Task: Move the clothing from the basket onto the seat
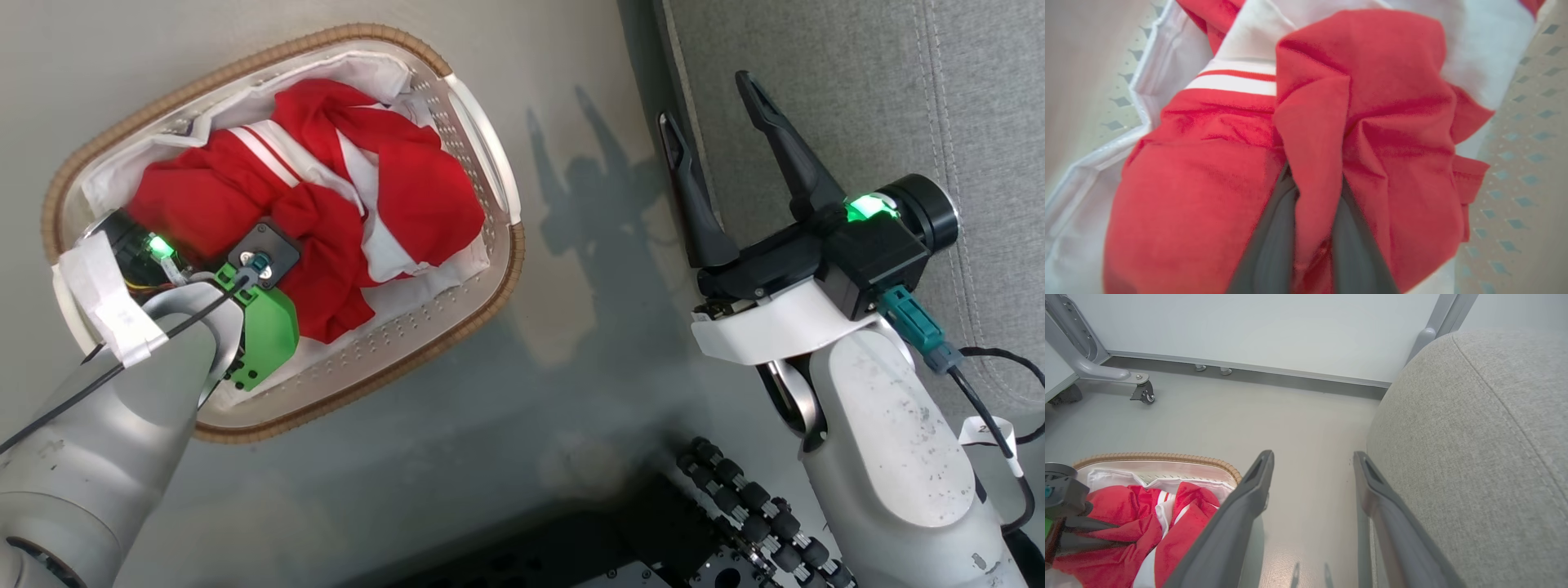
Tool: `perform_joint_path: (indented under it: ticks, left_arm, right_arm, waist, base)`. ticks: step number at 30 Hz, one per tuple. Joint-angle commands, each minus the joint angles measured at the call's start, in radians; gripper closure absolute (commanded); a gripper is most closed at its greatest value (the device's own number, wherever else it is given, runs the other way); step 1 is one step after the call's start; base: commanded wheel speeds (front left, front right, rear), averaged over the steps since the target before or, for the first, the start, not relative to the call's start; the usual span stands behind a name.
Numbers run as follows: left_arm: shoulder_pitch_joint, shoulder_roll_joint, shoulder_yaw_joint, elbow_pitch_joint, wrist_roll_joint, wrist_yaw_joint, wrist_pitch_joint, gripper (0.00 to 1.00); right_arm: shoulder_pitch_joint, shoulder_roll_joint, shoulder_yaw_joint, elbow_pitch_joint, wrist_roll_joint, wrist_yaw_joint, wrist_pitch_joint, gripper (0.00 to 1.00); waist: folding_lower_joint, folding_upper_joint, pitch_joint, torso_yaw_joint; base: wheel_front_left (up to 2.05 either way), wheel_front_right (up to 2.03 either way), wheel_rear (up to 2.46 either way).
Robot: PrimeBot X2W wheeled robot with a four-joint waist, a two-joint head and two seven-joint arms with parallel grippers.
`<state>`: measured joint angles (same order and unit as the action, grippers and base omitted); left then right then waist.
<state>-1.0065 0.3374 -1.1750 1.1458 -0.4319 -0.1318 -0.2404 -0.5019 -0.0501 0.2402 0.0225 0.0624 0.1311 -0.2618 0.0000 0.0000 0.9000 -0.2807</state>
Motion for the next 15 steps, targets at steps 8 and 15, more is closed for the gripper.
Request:
perform_joint_path:
  ticks: [8, 15]
  left_arm:
    - [0.061, 0.022, 0.030, -0.087, -0.087, 0.002, -0.026, 1.00]
    - [0.221, 0.064, 0.175, -0.331, -0.123, 0.002, -0.025, 1.00]
  right_arm:
    - [0.025, -0.003, 0.000, 0.045, 0.018, -0.001, -0.005, 0.00]
    - [0.064, -0.003, 0.000, 0.091, 0.031, -0.001, -0.005, 0.00]
  waist:
    - [0.0000, 0.0000, -0.139, 0.029]
    - [0.0000, 0.0000, -0.296, 0.069]
  base:
    - [0.00, 0.00, 0.00]
    - [0.00, 0.00, 0.00]
